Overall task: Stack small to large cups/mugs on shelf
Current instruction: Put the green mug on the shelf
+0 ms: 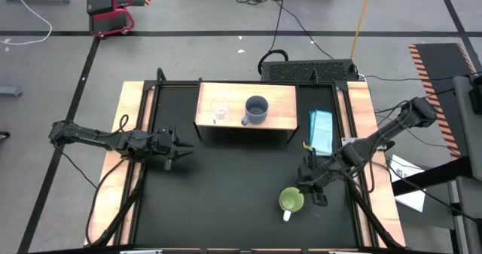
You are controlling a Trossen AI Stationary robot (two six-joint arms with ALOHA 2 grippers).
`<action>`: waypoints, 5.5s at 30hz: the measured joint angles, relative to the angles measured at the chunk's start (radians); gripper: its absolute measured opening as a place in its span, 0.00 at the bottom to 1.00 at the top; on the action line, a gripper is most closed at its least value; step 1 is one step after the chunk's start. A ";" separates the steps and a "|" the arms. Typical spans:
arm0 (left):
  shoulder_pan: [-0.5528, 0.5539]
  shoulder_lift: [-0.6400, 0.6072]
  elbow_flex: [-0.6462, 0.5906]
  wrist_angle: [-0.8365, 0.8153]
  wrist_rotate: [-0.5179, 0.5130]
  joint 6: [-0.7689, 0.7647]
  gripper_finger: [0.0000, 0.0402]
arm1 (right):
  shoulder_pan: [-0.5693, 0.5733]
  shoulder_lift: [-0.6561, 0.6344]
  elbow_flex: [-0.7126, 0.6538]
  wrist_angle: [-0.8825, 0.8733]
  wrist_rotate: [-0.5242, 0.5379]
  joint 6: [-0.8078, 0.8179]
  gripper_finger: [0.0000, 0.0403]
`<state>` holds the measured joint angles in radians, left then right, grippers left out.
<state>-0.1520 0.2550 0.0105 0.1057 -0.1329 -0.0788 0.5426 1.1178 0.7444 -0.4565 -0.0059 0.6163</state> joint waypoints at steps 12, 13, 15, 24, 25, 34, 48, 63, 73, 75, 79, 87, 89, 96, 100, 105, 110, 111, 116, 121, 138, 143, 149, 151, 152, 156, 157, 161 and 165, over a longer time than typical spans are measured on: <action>0.000 0.000 0.000 0.000 0.000 0.000 0.28 | 0.001 0.014 0.000 0.048 -0.001 -0.001 0.25; -0.001 0.000 0.000 0.000 0.000 0.001 0.28 | 0.001 0.017 0.000 0.049 -0.001 0.002 0.25; -0.001 0.000 0.000 -0.001 0.000 0.006 0.28 | 0.001 0.029 0.000 0.052 -0.002 0.003 0.25; -0.001 0.000 0.000 -0.006 0.000 0.017 0.28 | 0.000 0.072 0.000 0.090 -0.026 0.002 0.25; 0.000 0.000 0.000 -0.006 0.000 0.017 0.28 | 0.000 0.074 0.000 0.090 -0.026 0.003 0.25; 0.000 0.000 0.000 -0.006 0.000 0.018 0.28 | 0.000 0.075 0.000 0.088 -0.026 -0.005 0.25; 0.000 0.000 0.000 -0.008 0.000 0.019 0.28 | 0.000 0.076 0.000 0.086 -0.013 -0.034 0.24; 0.000 0.000 0.000 -0.033 0.000 0.019 0.28 | 0.000 0.076 -0.001 0.079 0.022 -0.057 0.02; 0.000 0.000 0.000 -0.036 0.000 0.019 0.28 | -0.023 0.076 0.002 0.085 0.031 -0.059 0.01; 0.000 0.000 0.000 -0.036 0.000 0.019 0.28 | -0.026 0.076 0.015 0.080 0.032 -0.085 0.01; -0.001 0.000 0.000 -0.036 0.000 0.018 0.28 | -0.026 0.074 0.051 0.100 0.055 -0.166 0.01; -0.001 0.000 0.000 -0.051 0.001 0.018 0.28 | -0.026 0.025 0.053 0.127 0.133 -0.270 0.00; 0.000 0.000 0.000 -0.051 0.001 0.016 0.28 | -0.026 0.000 0.047 0.118 0.141 -0.279 0.00; 0.000 0.000 0.000 -0.051 0.002 0.014 0.28 | -0.026 -0.144 -0.039 0.130 0.190 -0.297 0.00; 0.000 0.000 0.000 -0.051 0.002 0.014 0.28 | -0.026 -0.246 -0.119 0.207 0.214 -0.298 0.00; 0.000 0.000 0.000 -0.051 0.002 0.014 0.28 | -0.024 -0.369 -0.242 0.264 0.222 -0.313 0.00; 0.000 0.000 0.000 -0.051 0.002 0.014 0.28 | -0.025 -0.496 -0.394 0.404 0.238 -0.308 0.00; 0.000 0.000 0.000 -0.051 0.002 0.014 0.28 | -0.025 -0.519 -0.426 0.441 0.238 -0.307 0.00; 0.000 0.000 0.000 -0.050 0.002 0.014 0.28 | -0.025 -0.621 -0.541 0.595 0.238 -0.303 0.00; 0.000 0.000 0.000 -0.044 0.001 0.014 0.28 | -0.024 -0.676 -0.575 0.602 0.238 -0.311 0.00; 0.000 0.000 0.000 -0.034 0.001 0.021 0.28 | -0.024 -0.699 -0.631 0.610 0.241 -0.312 0.00; 0.000 0.000 0.000 -0.034 0.001 0.022 0.28 | -0.024 -0.699 -0.631 0.610 0.239 -0.307 0.00; -0.001 0.000 0.000 -0.034 0.001 0.022 0.28 | -0.024 -0.699 -0.631 0.610 0.238 -0.313 0.00; -0.001 0.000 0.000 -0.034 0.001 0.023 0.28 | -0.024 -0.699 -0.631 0.611 0.237 -0.313 0.00; -0.001 0.000 0.000 -0.034 0.001 0.022 0.28 | -0.024 -0.699 -0.631 0.613 0.237 -0.314 0.00; -0.001 0.000 0.000 -0.034 0.001 0.023 0.28 | -0.024 -0.699 -0.631 0.664 0.236 -0.344 0.00; 0.000 0.000 0.000 -0.034 0.001 0.023 0.28 | -0.024 -0.699 -0.631 0.682 0.231 -0.352 0.00; 0.000 0.000 0.000 -0.034 0.001 0.023 0.28 | -0.023 -0.699 -0.631 0.741 0.211 -0.392 0.00; 0.000 0.000 0.000 -0.034 0.001 0.032 0.28 | -0.037 -0.699 -0.600 0.741 0.213 -0.465 0.00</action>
<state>-0.1524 0.2547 0.0109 0.0715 -0.1324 -0.0465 0.5058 0.4191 0.1442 0.2844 0.2067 0.1508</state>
